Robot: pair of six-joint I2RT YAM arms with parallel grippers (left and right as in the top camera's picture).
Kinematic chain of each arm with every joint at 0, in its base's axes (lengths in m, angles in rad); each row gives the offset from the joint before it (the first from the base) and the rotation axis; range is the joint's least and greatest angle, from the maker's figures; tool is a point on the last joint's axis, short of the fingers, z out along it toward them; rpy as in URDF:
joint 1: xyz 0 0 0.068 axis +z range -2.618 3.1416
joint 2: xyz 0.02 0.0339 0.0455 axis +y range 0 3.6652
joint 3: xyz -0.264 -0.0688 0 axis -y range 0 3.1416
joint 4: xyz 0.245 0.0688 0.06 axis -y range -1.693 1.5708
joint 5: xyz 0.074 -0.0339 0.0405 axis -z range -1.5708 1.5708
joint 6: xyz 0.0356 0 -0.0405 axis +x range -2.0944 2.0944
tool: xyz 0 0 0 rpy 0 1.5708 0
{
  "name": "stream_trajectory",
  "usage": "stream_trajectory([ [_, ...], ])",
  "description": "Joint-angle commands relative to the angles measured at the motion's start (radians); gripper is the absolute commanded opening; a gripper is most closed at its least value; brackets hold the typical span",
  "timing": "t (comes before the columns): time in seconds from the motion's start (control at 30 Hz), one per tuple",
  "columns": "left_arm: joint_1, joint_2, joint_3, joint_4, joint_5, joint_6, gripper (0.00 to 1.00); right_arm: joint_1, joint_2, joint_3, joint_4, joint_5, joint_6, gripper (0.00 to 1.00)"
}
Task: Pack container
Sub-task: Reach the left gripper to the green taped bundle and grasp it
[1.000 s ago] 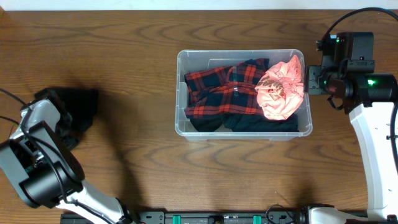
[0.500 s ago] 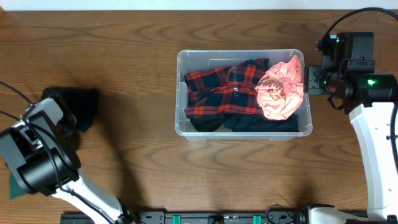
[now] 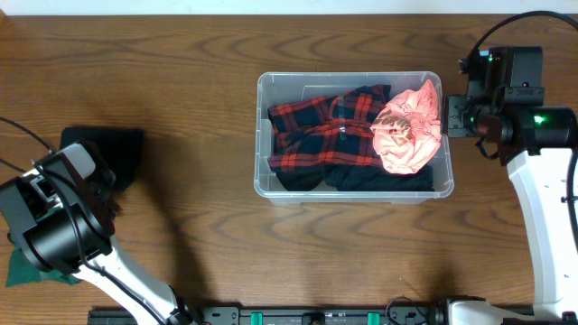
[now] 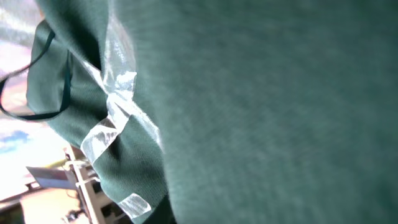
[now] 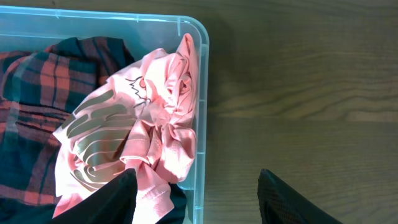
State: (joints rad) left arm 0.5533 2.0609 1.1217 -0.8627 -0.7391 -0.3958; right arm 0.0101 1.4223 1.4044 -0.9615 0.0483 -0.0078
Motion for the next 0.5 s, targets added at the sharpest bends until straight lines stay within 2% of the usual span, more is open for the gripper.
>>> stream_trajectory([
  [0.0,-0.011,-0.015,0.021,-0.026,0.089,-0.01,0.09,-0.007,0.005,-0.005,-0.001,-0.003,0.01,0.6],
  [0.07,-0.026,-0.048,0.055,-0.054,0.124,-0.01,0.06,-0.007,0.005,-0.005,0.0,-0.003,0.01,0.61],
  [0.23,-0.064,-0.198,0.142,-0.127,0.201,-0.01,0.06,-0.007,0.005,-0.005,-0.001,-0.003,0.01,0.61],
  [0.37,-0.092,-0.375,0.16,-0.147,0.244,-0.009,0.06,-0.007,0.005,-0.005,-0.002,-0.002,0.01,0.61],
  [0.47,-0.116,-0.537,0.16,-0.146,0.339,0.018,0.06,-0.007,0.005,-0.005,-0.001,0.001,0.01,0.61],
])
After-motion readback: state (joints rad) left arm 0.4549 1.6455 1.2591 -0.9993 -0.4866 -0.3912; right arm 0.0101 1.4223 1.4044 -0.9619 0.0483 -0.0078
